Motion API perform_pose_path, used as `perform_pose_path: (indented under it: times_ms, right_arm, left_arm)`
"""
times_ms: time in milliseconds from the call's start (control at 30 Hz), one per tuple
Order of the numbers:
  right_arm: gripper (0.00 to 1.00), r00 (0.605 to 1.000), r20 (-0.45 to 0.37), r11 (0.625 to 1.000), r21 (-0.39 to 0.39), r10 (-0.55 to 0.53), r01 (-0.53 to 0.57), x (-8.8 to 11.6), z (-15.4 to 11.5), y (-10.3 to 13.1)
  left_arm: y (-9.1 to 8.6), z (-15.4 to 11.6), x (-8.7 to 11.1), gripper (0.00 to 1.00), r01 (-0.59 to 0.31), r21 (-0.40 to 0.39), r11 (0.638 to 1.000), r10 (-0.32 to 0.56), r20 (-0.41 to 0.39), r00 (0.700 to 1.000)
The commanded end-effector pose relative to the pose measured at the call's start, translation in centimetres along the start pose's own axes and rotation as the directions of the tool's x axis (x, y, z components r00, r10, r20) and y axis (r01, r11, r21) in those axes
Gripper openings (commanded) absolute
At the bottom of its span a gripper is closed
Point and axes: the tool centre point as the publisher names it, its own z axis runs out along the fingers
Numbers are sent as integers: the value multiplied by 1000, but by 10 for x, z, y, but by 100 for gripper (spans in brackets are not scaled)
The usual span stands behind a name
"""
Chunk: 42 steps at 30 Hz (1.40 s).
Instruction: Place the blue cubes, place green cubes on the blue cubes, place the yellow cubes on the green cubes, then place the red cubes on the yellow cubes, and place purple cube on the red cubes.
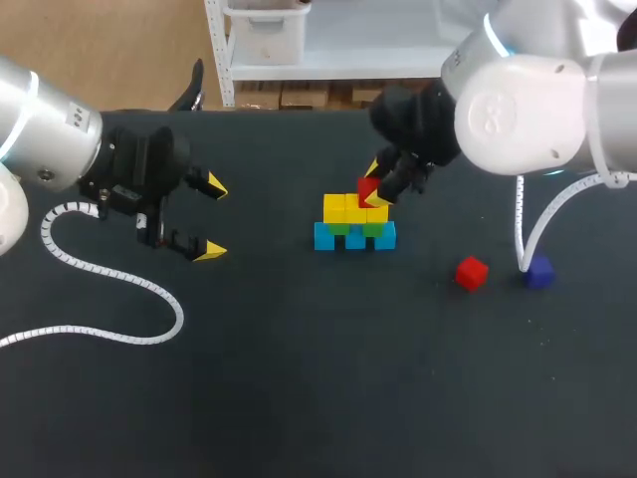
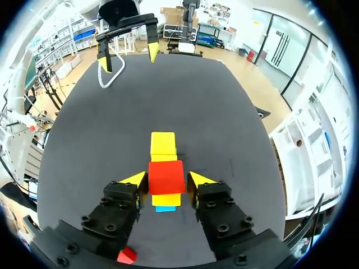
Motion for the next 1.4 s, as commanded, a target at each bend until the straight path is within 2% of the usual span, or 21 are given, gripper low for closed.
perform_pose_path:
  times_ms: [33,100,167,333,500,700,833,1000,1067,1267,1400]
  right_arm:
    - [74,1000,0,1000,-1,0,0,0,1,-2]
    - [83,1000,7,1000,5,3,-3,0,-1,-4]
    - [100,1000,27,1000,12,12,-12,1,-6,-7]
    - [100,995,93,999,26,32,-35,9,-29,-14]
    - [100,993,114,999,22,30,-33,21,-57,-10]
    - [100,992,92,993,-76,-81,89,50,-83,3]
    - [100,969,101,952,-186,-227,243,71,-88,19]
    - [100,913,20,863,-319,-407,392,93,-78,43]
    - [100,886,-15,835,-343,-463,431,100,-71,51]
    - [100,838,41,774,-361,-544,520,115,-52,66]
    - [100,815,83,753,-337,-573,564,123,-44,72]
  left_arm:
    - [-1,0,1,100,-2,-2,1000,2,4,1000]
    - [-1,0,1,100,-2,-2,1000,2,4,1000]
    - [-1,0,1,100,-2,-2,1000,2,4,1000]
    - [-1,0,1,100,-2,-2,1000,2,4,1000]
    - [-1,0,1,100,-2,-2,1000,2,4,1000]
    - [-1,0,1,100,-2,-2,1000,2,4,1000]
    - [-1,0,1,100,-2,-2,1000,2,4,1000]
    - [-1,0,1,100,-2,-2,1000,2,4,1000]
    - [-1,0,1,100,-2,-2,1000,2,4,1000]
    - [-1,0,1,100,-2,-2,1000,2,4,1000]
    - [-1,0,1,100,-2,-2,1000,2,4,1000]
